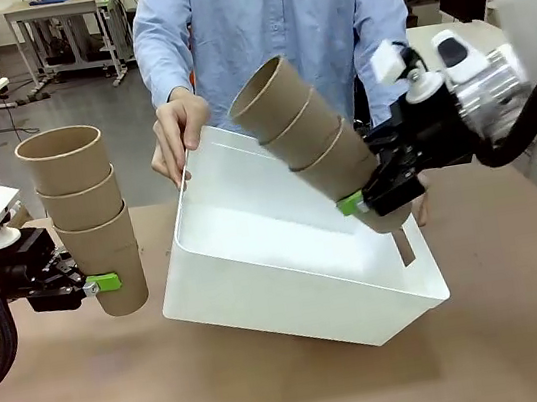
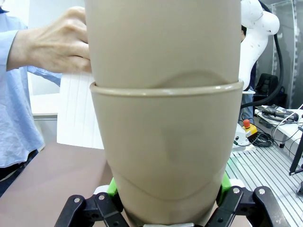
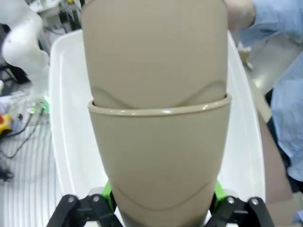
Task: Stack the cups and store them in the basket.
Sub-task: Place the stack of Reusable plastic cups into the Pantry Basket.
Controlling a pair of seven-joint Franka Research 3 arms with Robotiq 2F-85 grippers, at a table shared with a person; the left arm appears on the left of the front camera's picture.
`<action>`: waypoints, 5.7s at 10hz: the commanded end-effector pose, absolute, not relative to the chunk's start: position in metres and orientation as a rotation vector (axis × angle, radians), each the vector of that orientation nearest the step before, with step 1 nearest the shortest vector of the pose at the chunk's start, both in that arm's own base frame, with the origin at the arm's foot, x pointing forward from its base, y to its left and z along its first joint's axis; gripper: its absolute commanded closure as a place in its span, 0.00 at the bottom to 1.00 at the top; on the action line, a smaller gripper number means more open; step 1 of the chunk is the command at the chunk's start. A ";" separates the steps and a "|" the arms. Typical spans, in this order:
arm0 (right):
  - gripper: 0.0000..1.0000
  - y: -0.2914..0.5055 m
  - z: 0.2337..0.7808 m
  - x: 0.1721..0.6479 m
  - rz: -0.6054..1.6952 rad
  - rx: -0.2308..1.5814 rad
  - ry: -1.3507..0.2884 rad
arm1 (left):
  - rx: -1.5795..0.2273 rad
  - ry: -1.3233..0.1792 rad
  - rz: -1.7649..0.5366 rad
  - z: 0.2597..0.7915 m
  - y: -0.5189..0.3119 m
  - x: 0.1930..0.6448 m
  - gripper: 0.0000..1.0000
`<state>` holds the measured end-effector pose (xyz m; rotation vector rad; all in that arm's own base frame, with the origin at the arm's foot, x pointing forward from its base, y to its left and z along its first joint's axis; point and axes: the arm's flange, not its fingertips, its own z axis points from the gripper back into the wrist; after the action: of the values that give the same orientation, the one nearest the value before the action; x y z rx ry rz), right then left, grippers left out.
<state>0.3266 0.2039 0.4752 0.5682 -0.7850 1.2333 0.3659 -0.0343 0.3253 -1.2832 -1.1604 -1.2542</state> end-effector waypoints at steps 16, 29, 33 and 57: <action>0.15 0.294 0.392 0.356 1.348 0.425 -0.494 | -1.290 -1.167 -1.253 0.330 -0.034 0.365 0.16; 0.00 0.161 0.512 0.337 1.215 0.592 -0.690 | -1.290 -1.167 -1.253 0.330 -0.034 0.365 0.16; 0.00 0.036 0.529 0.332 1.194 0.804 -0.774 | -1.290 -1.167 -1.253 0.330 -0.034 0.365 0.16; 0.00 0.013 0.513 0.319 1.190 0.807 -0.796 | -1.282 -1.160 -1.255 0.325 -0.034 0.366 0.16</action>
<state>0.3170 0.0128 0.5114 0.7939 -0.7836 1.1916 0.3660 -0.0340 0.3245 -1.2814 -1.1588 -1.2531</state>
